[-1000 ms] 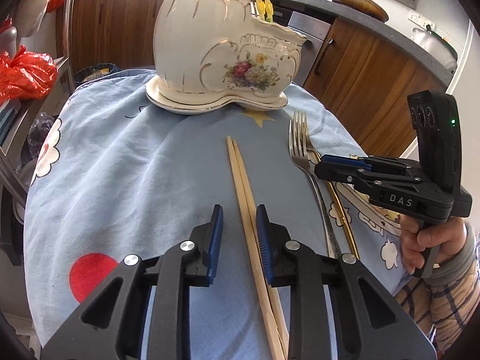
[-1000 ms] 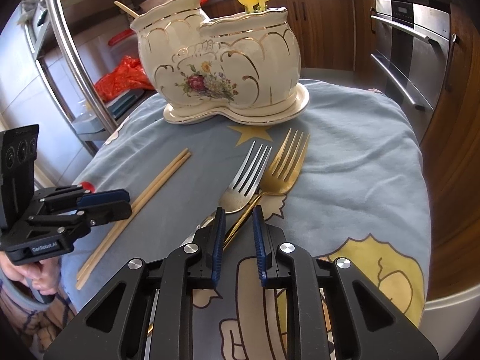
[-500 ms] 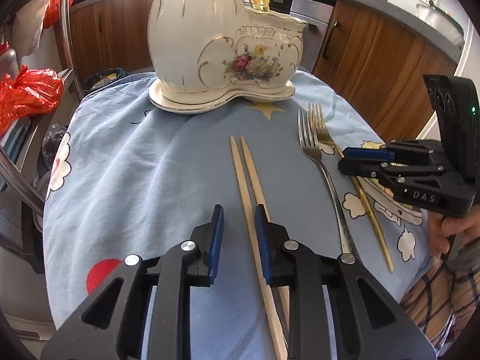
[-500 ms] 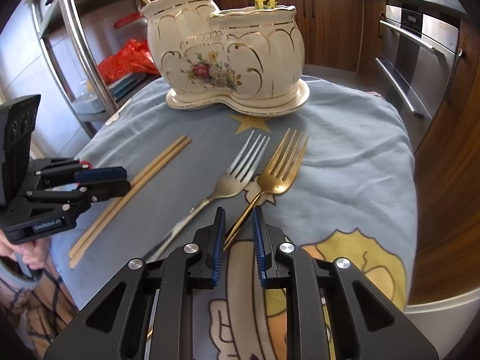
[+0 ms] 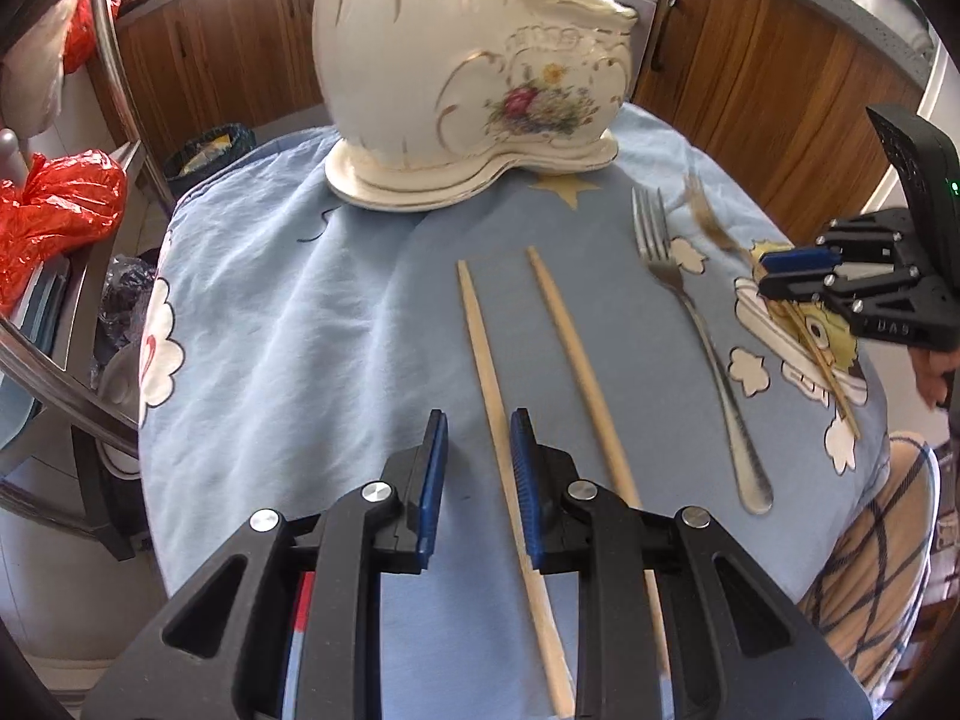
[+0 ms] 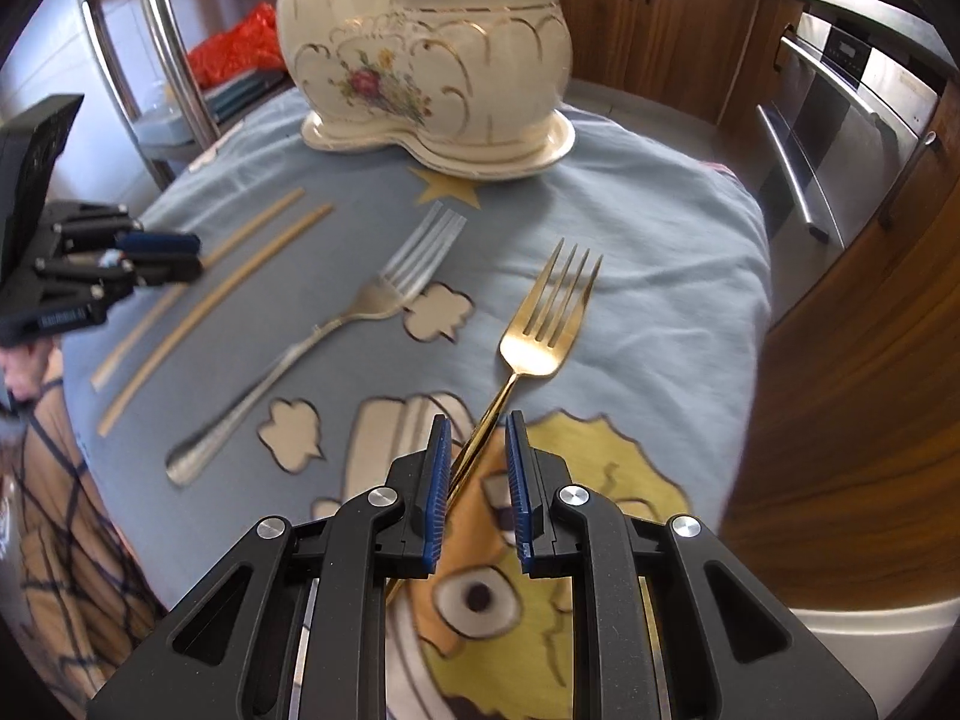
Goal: Organize utensils
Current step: 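Grasp a chopstick with the left gripper while the right grasps the gold fork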
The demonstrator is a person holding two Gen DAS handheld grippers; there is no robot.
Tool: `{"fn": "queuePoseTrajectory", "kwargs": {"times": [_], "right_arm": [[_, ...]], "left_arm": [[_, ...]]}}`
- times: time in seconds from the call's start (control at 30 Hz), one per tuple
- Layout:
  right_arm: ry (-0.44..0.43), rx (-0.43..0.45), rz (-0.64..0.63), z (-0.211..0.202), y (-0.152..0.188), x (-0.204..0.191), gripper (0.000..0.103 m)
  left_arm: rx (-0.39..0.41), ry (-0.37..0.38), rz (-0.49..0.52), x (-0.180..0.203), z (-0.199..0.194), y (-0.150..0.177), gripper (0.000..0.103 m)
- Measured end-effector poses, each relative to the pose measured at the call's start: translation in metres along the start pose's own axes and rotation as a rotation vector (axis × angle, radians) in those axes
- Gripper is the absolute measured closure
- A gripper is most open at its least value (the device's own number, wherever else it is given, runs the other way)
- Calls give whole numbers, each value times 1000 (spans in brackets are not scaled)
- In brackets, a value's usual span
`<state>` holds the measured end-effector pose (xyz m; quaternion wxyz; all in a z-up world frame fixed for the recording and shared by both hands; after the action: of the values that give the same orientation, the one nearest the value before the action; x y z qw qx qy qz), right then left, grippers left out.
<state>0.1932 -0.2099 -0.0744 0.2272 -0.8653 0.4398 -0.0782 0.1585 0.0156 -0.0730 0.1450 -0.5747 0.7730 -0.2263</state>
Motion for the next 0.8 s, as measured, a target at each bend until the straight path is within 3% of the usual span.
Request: {"fn": "queuePoseTrajectory", "kwargs": {"times": [0.23,0.43,0.57,0.8], "right_arm": [[-28,-100,12,10,-10,7,79],[11,-145,-23,15,-19,2,79],[30,-159,-66,14,-19,-6,87],[16,-164,-84,10,-12,-8,88]], "left_arm": [[-126,47,35,-6,6,-7,81],[-214,0,119,2,13,-12,81],[-248,-19,150,5,14,-13,80],[-258,-25,178,8,15,-14,81]]}}
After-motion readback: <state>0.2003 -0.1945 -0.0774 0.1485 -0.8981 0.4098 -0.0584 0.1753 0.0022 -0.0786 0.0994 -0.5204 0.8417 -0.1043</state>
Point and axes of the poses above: each gripper's, at about its wrist camera, not at the fingertips, and z roughly the way its jaws point, x to its right, y to its underside, the point moved 5 cm from there along z, roughly the way its jaws point, and after that the axes turned 2 degrees about -y, right-handed, at the moved point
